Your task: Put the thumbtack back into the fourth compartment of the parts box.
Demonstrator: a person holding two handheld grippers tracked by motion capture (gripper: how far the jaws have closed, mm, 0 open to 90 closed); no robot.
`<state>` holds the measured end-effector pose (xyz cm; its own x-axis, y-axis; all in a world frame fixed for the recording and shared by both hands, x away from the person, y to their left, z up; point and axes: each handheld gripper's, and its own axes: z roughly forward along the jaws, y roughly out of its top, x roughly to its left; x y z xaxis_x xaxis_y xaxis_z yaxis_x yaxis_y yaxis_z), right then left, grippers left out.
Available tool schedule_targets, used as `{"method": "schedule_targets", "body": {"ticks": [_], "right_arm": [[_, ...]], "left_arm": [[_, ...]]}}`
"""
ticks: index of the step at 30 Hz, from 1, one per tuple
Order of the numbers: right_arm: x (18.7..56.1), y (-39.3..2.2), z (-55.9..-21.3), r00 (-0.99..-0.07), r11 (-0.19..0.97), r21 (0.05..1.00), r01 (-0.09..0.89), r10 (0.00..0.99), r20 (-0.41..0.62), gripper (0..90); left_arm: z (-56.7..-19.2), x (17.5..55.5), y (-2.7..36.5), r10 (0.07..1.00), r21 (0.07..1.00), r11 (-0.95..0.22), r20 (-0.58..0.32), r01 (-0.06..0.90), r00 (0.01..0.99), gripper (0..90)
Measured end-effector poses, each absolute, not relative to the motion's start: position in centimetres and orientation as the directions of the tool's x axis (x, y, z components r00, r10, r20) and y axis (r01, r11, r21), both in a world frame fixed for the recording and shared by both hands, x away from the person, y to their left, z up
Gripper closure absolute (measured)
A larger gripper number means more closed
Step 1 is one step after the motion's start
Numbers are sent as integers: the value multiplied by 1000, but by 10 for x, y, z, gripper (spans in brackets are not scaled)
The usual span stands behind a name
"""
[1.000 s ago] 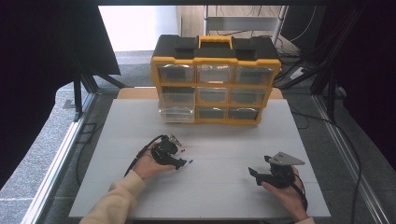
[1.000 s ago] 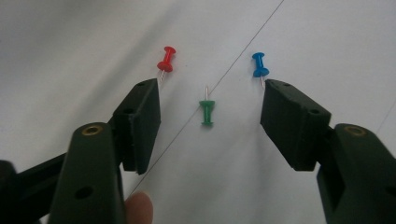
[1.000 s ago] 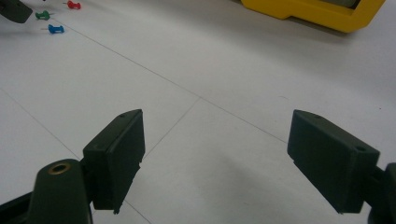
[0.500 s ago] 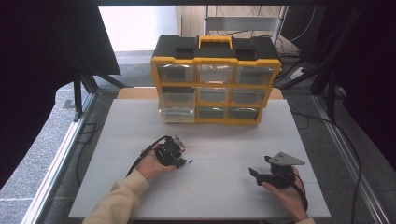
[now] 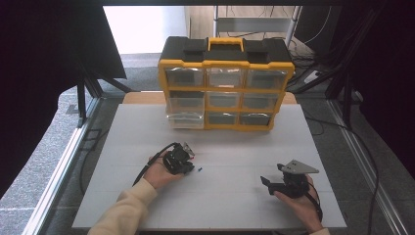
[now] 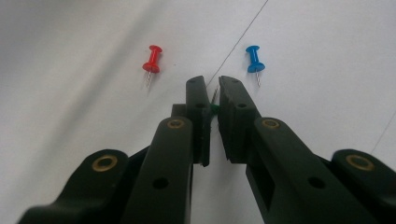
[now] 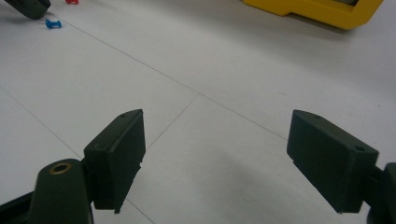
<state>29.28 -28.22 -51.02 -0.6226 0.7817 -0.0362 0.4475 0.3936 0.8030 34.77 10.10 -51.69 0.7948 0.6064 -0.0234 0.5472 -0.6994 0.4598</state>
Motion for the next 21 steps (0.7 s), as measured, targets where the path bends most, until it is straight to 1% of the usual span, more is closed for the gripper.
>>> {"method": "schedule_targets", "body": {"ticks": [10, 21], "right_arm": [[293, -283, -510, -621, 395, 803, 447, 783, -40, 196], [293, -283, -510, -617, 394, 803, 447, 786, -43, 196]], "left_arm": [[-518, 347, 107, 615, 498, -672, -38, 548, 788, 826], [-495, 338, 130, 630, 635, -557, -98, 536, 771, 826]]}}
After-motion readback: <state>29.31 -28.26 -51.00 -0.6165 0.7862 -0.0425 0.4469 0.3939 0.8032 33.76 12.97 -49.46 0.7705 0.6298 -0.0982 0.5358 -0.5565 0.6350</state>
